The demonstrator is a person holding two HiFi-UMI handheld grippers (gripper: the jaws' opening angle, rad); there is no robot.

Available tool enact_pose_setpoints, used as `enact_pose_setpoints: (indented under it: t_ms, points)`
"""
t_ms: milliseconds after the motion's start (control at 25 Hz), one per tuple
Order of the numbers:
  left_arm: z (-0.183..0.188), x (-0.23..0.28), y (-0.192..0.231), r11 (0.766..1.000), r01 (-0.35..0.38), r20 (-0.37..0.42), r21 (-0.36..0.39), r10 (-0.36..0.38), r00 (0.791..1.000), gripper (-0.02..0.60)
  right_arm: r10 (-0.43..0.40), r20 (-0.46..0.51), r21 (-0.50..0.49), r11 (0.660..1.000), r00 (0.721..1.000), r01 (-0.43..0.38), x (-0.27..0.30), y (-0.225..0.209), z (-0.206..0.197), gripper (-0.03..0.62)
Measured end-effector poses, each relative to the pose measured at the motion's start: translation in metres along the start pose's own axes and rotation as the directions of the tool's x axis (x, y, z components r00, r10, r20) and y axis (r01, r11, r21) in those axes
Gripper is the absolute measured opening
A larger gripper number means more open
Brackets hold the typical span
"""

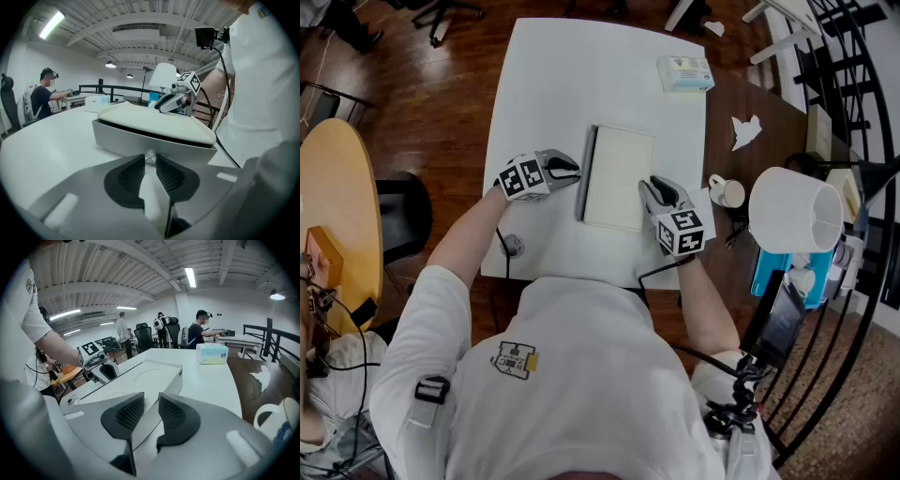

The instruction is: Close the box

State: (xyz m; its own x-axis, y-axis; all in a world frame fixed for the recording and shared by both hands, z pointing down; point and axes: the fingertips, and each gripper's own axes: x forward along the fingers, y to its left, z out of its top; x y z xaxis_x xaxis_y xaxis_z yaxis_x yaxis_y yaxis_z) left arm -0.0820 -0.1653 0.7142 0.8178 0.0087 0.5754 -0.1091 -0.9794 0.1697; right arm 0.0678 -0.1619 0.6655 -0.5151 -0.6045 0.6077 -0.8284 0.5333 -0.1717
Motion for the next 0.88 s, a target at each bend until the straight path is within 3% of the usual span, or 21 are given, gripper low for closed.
enact_pose_setpoints:
  t_ms: [360, 520, 680, 800, 880]
  points:
    - [0.010, 0.019, -0.006, 1.000, -0.001, -0.007, -0.025, 0.001, 1.000, 0.071, 0.005, 0.015, 0.022, 1.000, 1.000, -0.006, 0.000, -0.001, -0.002, 0.092]
    - [0.005, 0.009, -0.006, 0.992, -0.056, 0.028, -0.114, 0.060, 0.998, 0.071, 0.018, 0.028, 0.030, 0.999, 0.999, -0.018, -0.005, -0.001, -0.002, 0.085]
    - [-0.010, -0.027, -0.030, 0.941, -0.162, 0.107, -0.297, 0.201, 0.974, 0.070, -0.011, 0.084, 0.082, 0.997, 0.996, 0.004, -0.035, 0.000, -0.011, 0.045]
    - [-0.013, -0.046, -0.086, 0.904, -0.175, 0.168, -0.390, 0.257, 0.952, 0.038, -0.012, 0.093, 0.101, 0.995, 0.996, 0.003, -0.065, 0.017, -0.035, 0.018]
    - [-0.014, -0.046, -0.124, 0.892, -0.172, 0.187, -0.418, 0.270, 0.944, 0.018, 0.004, 0.076, 0.097, 0.995, 0.997, -0.011, -0.078, 0.031, -0.056, 0.008]
